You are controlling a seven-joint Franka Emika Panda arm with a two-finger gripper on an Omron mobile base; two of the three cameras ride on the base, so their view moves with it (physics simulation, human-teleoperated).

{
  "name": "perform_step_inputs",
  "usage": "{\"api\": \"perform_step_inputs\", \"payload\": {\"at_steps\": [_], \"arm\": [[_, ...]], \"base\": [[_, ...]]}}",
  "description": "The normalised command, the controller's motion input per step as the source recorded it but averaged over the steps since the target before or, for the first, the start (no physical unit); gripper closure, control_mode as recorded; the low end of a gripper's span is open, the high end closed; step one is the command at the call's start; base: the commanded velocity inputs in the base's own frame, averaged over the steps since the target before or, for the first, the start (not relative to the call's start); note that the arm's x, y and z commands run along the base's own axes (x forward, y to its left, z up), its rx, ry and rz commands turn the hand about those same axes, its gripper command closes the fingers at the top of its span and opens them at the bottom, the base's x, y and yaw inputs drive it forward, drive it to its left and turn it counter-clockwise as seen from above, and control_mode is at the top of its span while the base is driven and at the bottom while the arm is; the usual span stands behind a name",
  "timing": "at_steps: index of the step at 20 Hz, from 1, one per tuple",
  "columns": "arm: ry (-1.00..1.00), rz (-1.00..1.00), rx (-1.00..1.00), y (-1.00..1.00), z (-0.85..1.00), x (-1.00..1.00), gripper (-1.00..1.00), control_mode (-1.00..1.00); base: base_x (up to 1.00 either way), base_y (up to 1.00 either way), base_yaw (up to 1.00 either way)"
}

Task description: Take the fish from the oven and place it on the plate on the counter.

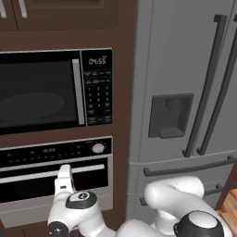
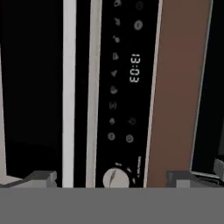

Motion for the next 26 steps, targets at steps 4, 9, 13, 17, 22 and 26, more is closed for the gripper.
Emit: {"api": "perform_step_inputs", "payload": {"at_steps": [4,9,13,17,22,26], "arm": [[0.0,0.0,0.0,0.48,-0.28,0.49,-1.0,-1.0],[0.0,0.0,0.0,0.35,-0.34,0.48,-1.0,-1.0],[0.0,0.0,0.0,0.19,-0.47,0.37,-1.0,-1.0],[0.0,0.0,0.0,0.19,-0.41,0.38,-1.0,-1.0],[0.0,0.0,0.0,0.23,-0.35,0.48,-1.0,-1.0],[0.0,0.0,0.0,0.2,-0.37,0.46,-1.0,-1.0]], "base": [[0.0,0.0,0.0],[0.0,0.0,0.0],[0.0,0.0,0.0],[0.0,0.0,0.0],[0.0,0.0,0.0],[0.0,0.0,0.0]]}}
